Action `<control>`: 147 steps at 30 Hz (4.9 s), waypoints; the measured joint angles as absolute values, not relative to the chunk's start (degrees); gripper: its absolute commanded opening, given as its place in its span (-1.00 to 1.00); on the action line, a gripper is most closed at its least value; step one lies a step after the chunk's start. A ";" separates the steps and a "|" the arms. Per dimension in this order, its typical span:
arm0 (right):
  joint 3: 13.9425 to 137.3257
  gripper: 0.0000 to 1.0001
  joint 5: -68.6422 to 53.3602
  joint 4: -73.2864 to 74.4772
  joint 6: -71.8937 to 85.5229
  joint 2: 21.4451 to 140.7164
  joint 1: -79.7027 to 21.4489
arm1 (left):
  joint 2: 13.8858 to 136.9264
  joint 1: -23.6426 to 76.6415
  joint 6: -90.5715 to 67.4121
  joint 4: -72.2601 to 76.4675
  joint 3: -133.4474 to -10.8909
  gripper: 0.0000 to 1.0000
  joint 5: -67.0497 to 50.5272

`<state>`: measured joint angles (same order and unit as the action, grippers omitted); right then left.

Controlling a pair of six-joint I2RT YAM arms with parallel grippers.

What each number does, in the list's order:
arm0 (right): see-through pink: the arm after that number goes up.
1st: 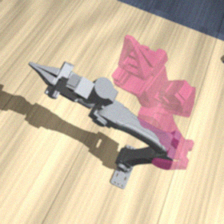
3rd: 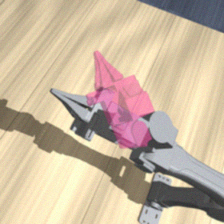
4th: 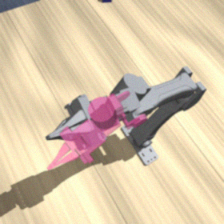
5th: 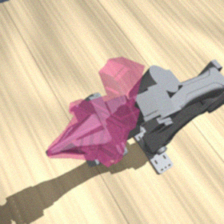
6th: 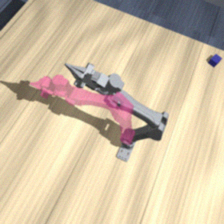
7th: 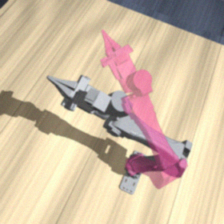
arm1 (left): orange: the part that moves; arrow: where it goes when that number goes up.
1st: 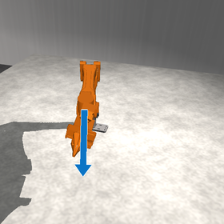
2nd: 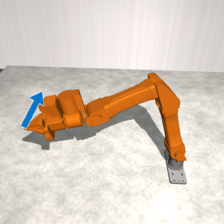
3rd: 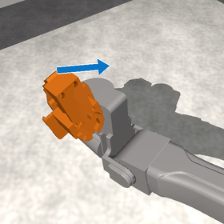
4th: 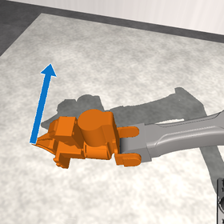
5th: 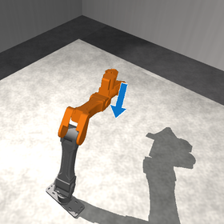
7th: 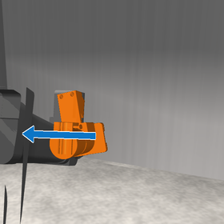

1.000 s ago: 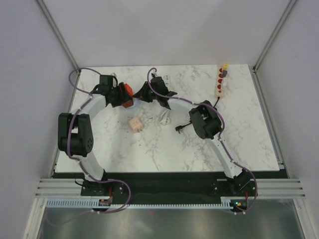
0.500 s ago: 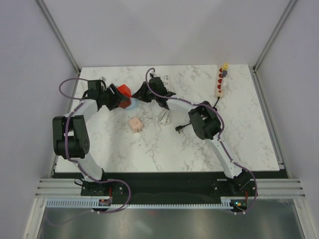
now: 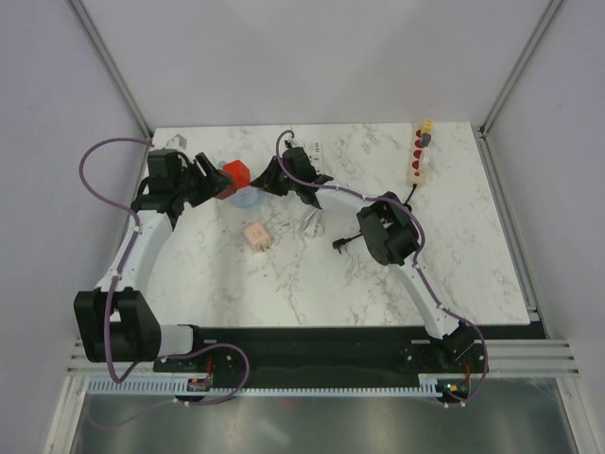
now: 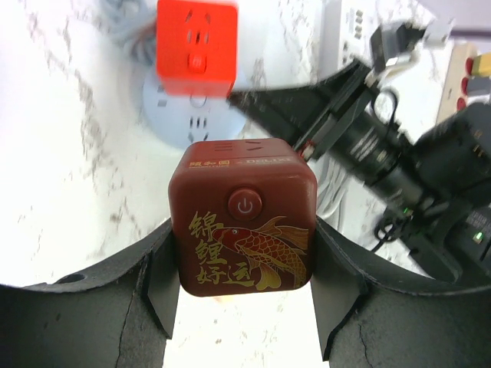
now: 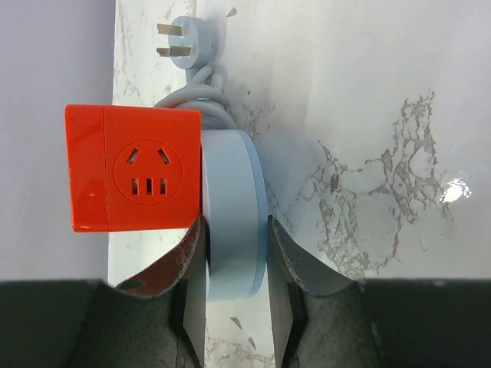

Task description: Pull the plug off the socket

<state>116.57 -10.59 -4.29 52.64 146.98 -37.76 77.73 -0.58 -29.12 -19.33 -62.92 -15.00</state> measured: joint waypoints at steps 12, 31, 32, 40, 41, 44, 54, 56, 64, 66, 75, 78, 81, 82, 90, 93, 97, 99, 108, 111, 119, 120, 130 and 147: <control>116.51 -1.00 -10.70 -4.40 52.53 146.96 -37.76 | 67.18 -0.56 -34.20 -23.88 -41.56 -0.71 -16.56; 114.72 -1.00 -12.12 -7.11 52.73 146.96 -37.34 | 68.38 -0.56 -34.52 -22.22 -37.87 0.68 -15.29; 114.72 -1.00 -12.14 -7.11 52.71 146.96 -37.34 | 68.55 -0.56 -34.41 -22.20 -37.91 0.73 -15.20; 114.65 -1.00 -12.23 -7.18 52.69 146.93 -37.34 | 68.62 -0.56 -34.33 -22.28 -40.62 1.00 -14.83; 114.65 -1.00 -12.23 -7.18 52.69 146.93 -37.34 | 68.55 -0.56 -34.24 -22.39 -41.10 0.99 -14.52; 114.63 -1.00 -12.32 -7.25 52.60 146.93 -37.32 | 68.16 -0.56 -33.69 -22.72 -42.57 0.97 -13.45; 114.43 -1.00 -12.93 -7.55 52.03 146.93 -37.23 | 75.37 -0.56 -29.45 -21.37 -57.08 0.97 -12.62; 114.34 -1.00 -13.19 -7.68 51.96 146.93 -37.17 | 79.22 -0.56 -28.91 -20.29 -60.31 0.99 -12.82; 114.06 -1.00 -14.24 -7.99 51.64 146.93 -36.99 | 96.71 -0.58 -24.88 -17.65 -74.00 0.99 -13.89; 113.89 -1.00 -14.55 -8.21 51.64 146.93 -36.95 | 99.92 -0.58 -23.90 -17.06 -76.29 0.98 -14.11; 113.80 -1.00 -15.14 -8.34 51.55 146.96 -36.84 | 104.44 1.10 -22.09 -15.49 -77.45 0.91 -13.78; 113.80 -1.00 -15.35 -8.32 51.55 146.96 -36.86 | 105.58 2.20 -21.67 -15.05 -78.37 0.86 -13.78; 113.80 -1.00 -15.62 -8.14 51.62 146.96 -36.82 | 106.78 2.66 -21.34 -14.83 -79.20 0.81 -13.34; 113.78 -1.00 -15.75 -8.14 51.59 146.96 -36.80 | 107.18 2.66 -21.32 -14.81 -79.42 0.79 -13.37; 113.78 -1.00 -15.84 -8.14 51.57 146.96 -36.77 | 109.62 2.72 -21.34 -14.61 -79.88 0.75 -13.39; 113.78 -1.00 -15.84 -8.14 51.57 146.96 -36.80 | 109.91 2.72 -21.32 -14.63 -80.12 0.77 -13.37; 113.78 -1.00 -15.86 -8.14 51.57 146.96 -36.80 | 110.48 2.76 -21.32 -14.63 -80.95 0.62 -13.41; 113.78 -1.00 -15.84 -8.14 51.57 146.96 -36.80 | 110.93 2.76 -21.34 -14.59 -81.38 0.53 -13.50; 113.75 -1.00 -15.68 -7.99 51.64 146.96 -36.75 | 111.70 2.68 -20.82 -14.72 -81.93 -0.62 -13.63; 113.75 -1.00 -15.66 -7.99 51.64 146.96 -36.75 | 111.72 2.66 -20.84 -14.94 -82.11 -0.96 -13.67; 113.69 -1.00 -15.00 -7.97 51.75 146.82 -36.77 | 111.70 2.09 -21.37 -14.37 -81.71 -0.96 -15.79; 113.58 -1.00 -14.63 -7.86 51.88 146.71 -36.80 | 111.59 1.98 -21.58 -13.72 -81.28 -0.95 -16.14; 112.75 -1.00 -9.54 -5.63 51.59 144.79 -37.36 | 110.98 1.23 -24.77 -9.02 -78.59 -0.95 -18.87; 114.61 -1.00 -7.03 0.47 52.45 144.84 -37.82 | 102.96 5.08 -27.29 -9.28 -74.04 -0.95 -18.46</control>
<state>114.61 -7.03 0.47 52.45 144.84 -37.82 102.96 5.08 -27.29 -9.28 -74.04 -18.46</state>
